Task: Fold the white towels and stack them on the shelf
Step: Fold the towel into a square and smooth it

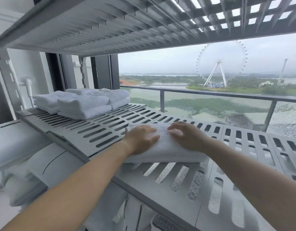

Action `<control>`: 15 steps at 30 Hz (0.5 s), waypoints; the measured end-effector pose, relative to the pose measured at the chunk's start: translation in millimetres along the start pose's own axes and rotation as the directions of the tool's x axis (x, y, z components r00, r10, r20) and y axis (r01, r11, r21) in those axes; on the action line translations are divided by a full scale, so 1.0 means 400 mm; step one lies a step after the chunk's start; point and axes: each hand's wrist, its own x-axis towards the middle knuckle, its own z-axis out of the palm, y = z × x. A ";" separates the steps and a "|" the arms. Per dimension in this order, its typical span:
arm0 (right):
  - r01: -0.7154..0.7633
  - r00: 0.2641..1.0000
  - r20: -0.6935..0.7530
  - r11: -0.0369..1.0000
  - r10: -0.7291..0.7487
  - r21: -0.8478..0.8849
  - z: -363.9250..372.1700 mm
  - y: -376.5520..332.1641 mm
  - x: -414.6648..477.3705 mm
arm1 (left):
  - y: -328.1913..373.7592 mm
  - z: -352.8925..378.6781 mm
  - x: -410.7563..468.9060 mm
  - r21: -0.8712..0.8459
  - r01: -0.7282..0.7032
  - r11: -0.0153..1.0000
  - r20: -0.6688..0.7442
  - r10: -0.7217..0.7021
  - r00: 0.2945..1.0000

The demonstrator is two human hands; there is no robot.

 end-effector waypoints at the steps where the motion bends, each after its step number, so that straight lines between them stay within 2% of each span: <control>1: 0.060 0.998 -0.011 0.998 -0.060 -0.001 -0.006 0.002 -0.025 | 0.002 -0.004 -0.023 0.000 -0.079 0.997 -0.069 0.079 0.995; 3: 0.146 0.989 0.010 0.988 -0.146 -0.046 -0.015 0.003 -0.075 | 0.004 -0.006 -0.070 0.107 -0.241 0.965 -0.131 0.254 0.958; 5: 0.185 0.982 0.054 0.974 -0.179 -0.131 -0.021 0.000 -0.113 | 0.004 -0.003 -0.105 0.249 -0.328 0.911 -0.069 0.354 0.932; 9: 0.242 0.969 0.120 0.934 -0.217 -0.264 -0.026 -0.015 -0.141 | 0.025 -0.013 -0.115 0.379 -0.284 0.881 0.036 0.293 0.955; 12: 0.192 0.981 0.090 0.920 -0.171 -0.343 -0.012 -0.051 -0.142 | 0.068 -0.021 -0.103 0.456 -0.251 0.854 0.065 0.249 0.966; 15: 0.106 0.994 0.020 0.880 -0.109 -0.463 0.015 -0.095 -0.139 | 0.099 -0.028 -0.109 0.450 -0.177 0.875 0.019 0.188 0.982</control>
